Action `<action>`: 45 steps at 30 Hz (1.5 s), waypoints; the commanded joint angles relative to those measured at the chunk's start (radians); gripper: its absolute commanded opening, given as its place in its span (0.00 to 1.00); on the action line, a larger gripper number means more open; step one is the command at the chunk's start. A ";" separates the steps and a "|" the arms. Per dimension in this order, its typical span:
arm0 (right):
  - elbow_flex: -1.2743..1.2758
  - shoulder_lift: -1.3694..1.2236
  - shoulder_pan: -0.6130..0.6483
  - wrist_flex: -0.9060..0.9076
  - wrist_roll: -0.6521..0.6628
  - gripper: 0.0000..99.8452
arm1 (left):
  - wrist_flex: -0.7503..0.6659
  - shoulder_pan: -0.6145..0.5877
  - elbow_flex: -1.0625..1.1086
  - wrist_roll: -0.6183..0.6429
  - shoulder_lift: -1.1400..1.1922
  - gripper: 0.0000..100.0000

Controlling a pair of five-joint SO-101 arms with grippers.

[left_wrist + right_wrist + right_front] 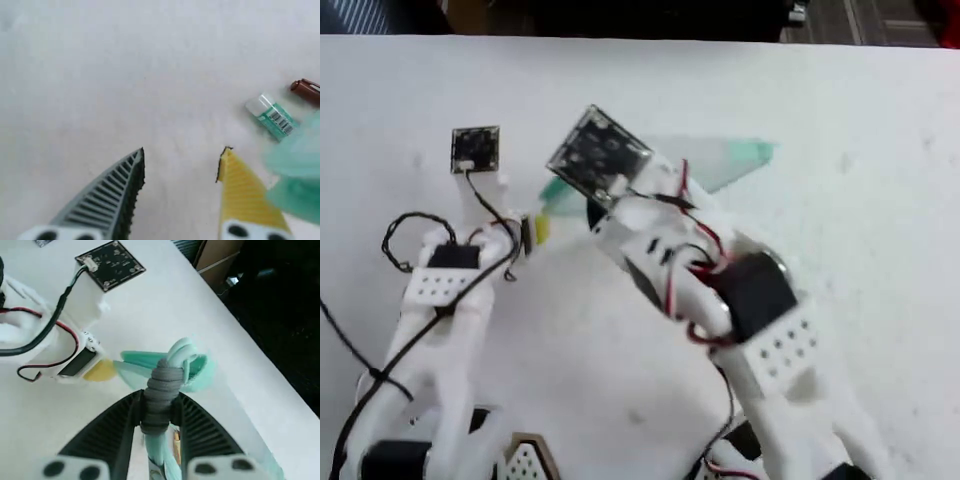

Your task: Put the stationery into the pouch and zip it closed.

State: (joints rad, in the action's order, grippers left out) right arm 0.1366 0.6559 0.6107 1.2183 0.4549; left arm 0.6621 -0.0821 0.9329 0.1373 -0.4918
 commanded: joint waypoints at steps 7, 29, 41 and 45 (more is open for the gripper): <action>-0.130 0.199 -0.113 0.047 -0.011 0.02 | 0.120 0.010 0.121 0.020 -0.501 0.26; -0.318 0.208 -0.140 0.265 -0.015 0.02 | 0.048 0.015 0.325 0.023 -0.875 0.26; -0.175 0.208 -0.136 0.202 -0.015 0.02 | 0.048 0.015 0.327 0.018 -0.877 0.26; -0.170 0.208 -0.136 0.203 -0.015 0.02 | 0.048 0.015 0.327 0.018 -0.877 0.26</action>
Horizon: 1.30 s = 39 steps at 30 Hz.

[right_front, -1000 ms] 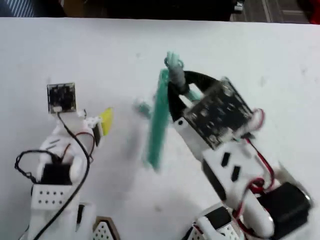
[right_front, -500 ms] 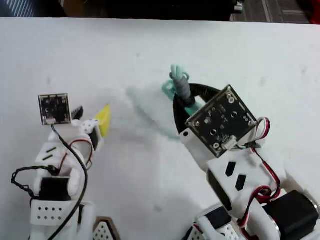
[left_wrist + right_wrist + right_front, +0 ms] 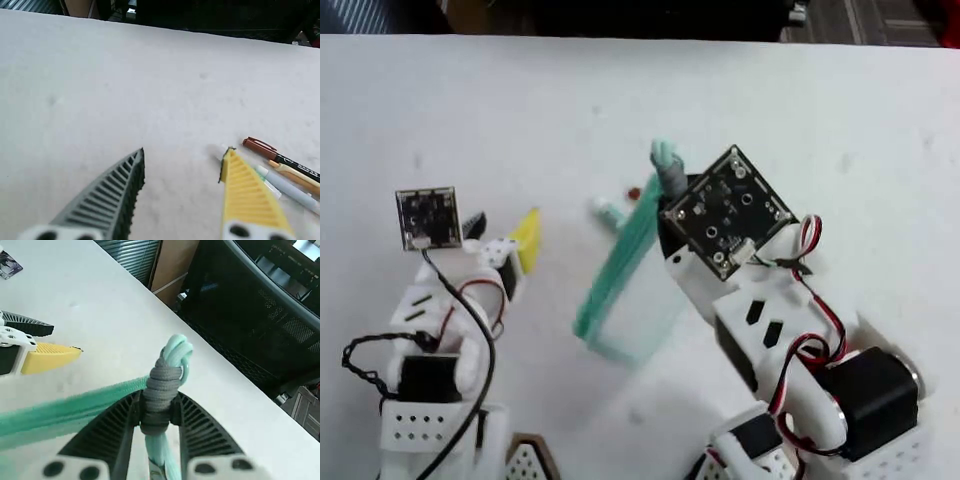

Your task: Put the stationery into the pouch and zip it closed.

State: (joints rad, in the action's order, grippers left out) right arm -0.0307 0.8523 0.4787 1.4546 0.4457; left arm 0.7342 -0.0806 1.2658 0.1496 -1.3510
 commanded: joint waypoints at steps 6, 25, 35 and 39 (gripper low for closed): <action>-0.003 0.012 -0.004 -0.031 -0.006 0.02 | -0.025 0.013 -0.005 0.006 -0.018 0.26; 0.000 0.012 0.150 0.064 -0.055 0.02 | 0.003 0.039 -0.014 -0.003 -0.019 0.26; 0.000 0.012 0.176 0.226 0.008 0.02 | 0.184 0.007 -0.167 -0.107 -0.019 0.26; 0.002 0.019 0.214 0.262 0.008 0.02 | 0.158 -0.042 -0.203 -0.101 -0.019 0.26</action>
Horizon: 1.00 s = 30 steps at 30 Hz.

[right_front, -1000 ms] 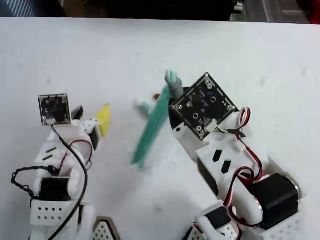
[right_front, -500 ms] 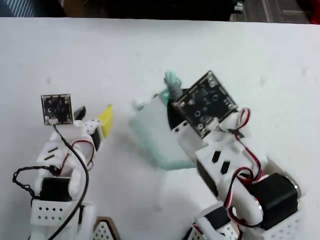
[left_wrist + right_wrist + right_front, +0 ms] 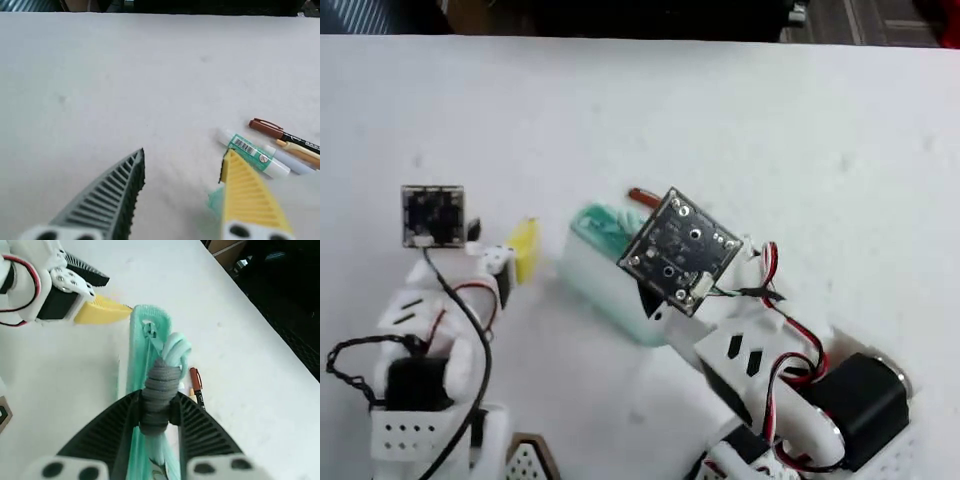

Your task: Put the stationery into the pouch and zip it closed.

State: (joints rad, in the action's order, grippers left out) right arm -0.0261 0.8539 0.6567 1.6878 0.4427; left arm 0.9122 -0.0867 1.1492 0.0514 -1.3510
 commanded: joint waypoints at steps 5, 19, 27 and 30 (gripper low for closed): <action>0.038 0.038 0.081 0.030 0.011 0.02 | -0.233 0.028 -0.084 0.112 -0.013 0.26; 0.304 0.283 0.151 0.025 0.097 0.02 | -0.371 0.285 0.017 0.133 -0.013 0.21; 0.304 0.275 0.145 -0.041 0.097 0.02 | -0.014 0.506 -0.037 -0.104 -0.019 0.21; 0.304 0.282 0.145 -0.054 0.097 0.02 | 0.106 0.510 -0.084 -0.109 -0.019 0.21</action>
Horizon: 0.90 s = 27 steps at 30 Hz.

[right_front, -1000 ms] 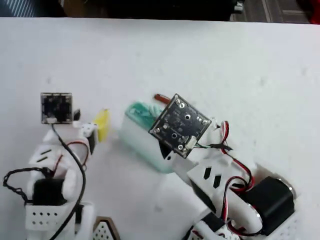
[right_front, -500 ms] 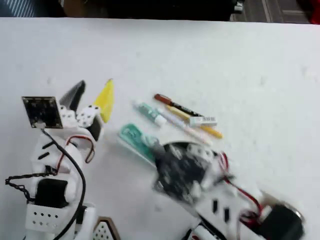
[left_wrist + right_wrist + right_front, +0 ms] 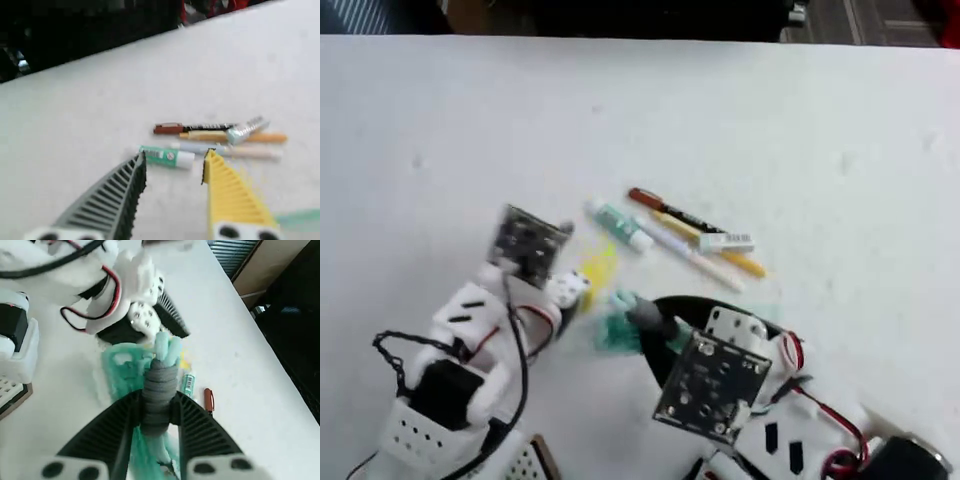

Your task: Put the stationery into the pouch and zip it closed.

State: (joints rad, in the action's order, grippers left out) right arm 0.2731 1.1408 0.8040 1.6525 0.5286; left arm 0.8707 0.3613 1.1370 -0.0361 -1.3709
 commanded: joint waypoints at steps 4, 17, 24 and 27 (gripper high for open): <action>0.006 -0.012 -0.048 -0.050 0.011 0.02 | 0.276 0.062 -0.138 -0.021 -0.001 0.21; 0.012 -0.082 -0.236 -0.166 0.009 0.02 | 0.396 -0.268 -0.361 -0.044 -0.303 0.30; 0.011 -0.137 -0.234 -0.162 0.006 0.02 | 0.575 -0.133 -0.393 -0.198 -0.369 0.30; 0.011 -0.137 -0.234 -0.159 0.009 0.02 | 0.749 0.042 -0.514 -0.301 -0.371 0.30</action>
State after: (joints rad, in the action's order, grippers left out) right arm 0.2716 1.0334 0.5800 1.4899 0.5271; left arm 1.4431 0.2110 0.7733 -0.2263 -1.7361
